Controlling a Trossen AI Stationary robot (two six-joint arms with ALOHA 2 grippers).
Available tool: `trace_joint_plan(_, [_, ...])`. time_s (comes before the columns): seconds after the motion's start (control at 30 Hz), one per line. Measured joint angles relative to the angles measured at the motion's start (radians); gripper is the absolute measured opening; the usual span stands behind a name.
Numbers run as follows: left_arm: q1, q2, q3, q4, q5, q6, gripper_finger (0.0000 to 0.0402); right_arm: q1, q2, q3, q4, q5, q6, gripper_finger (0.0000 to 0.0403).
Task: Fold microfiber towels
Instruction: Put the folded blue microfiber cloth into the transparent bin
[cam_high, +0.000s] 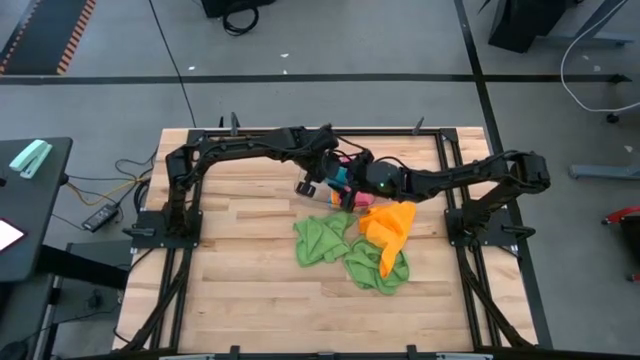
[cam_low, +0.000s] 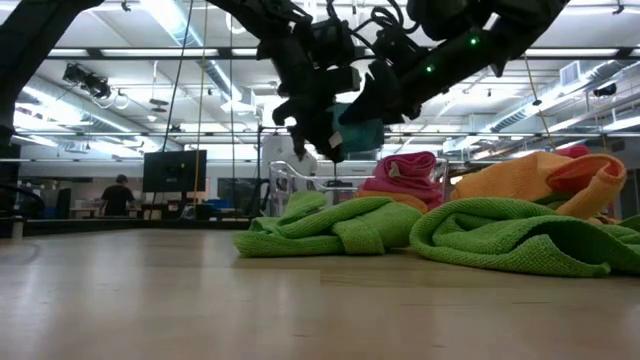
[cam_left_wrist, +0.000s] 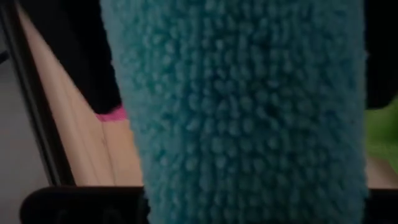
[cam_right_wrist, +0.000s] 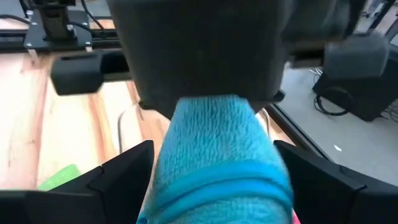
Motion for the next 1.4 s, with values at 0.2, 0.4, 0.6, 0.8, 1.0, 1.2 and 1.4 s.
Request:
trace_joint_plan(0.2, [0.006, -0.003, 0.0, 0.02, 0.005, -0.006, 0.0075, -0.022, 0.0, 0.0, -0.037, -0.001, 0.0, 0.0309])
trace_joint_plan(0.4, [0.009, -0.003, 0.0, 0.023, 0.006, 0.004, 0.0078, -0.022, 0.0, 0.0, -0.035, -0.001, -0.038, 0.0239])
trace_joint_plan(0.6, [0.009, -0.003, 0.0, 0.045, 0.006, 0.01, 0.0106, -0.022, 0.0, 0.0, -0.035, -0.024, -0.074, 0.0164])
trace_joint_plan(0.8, [0.009, -0.008, 0.0, 0.027, 0.002, 0.037, 0.0176, -0.019, -0.008, 0.0, -0.038, -0.027, -0.099, 0.0092])
trace_joint_plan(1.0, [0.015, -0.083, 0.0, -0.074, -0.019, 0.049, 0.0237, -0.019, -0.067, 0.001, -0.103, -0.029, -0.1, 0.0075])
trace_joint_plan(1.2, [0.044, -0.165, 0.0, -0.097, -0.022, 0.024, 0.0255, -0.019, -0.145, 0.0, -0.232, -0.028, -0.098, 0.0081])
trace_joint_plan(1.4, [0.075, -0.188, 0.0, -0.034, 0.125, -0.056, 0.0249, -0.019, -0.182, 0.0, -0.343, -0.028, -0.098, 0.0081])
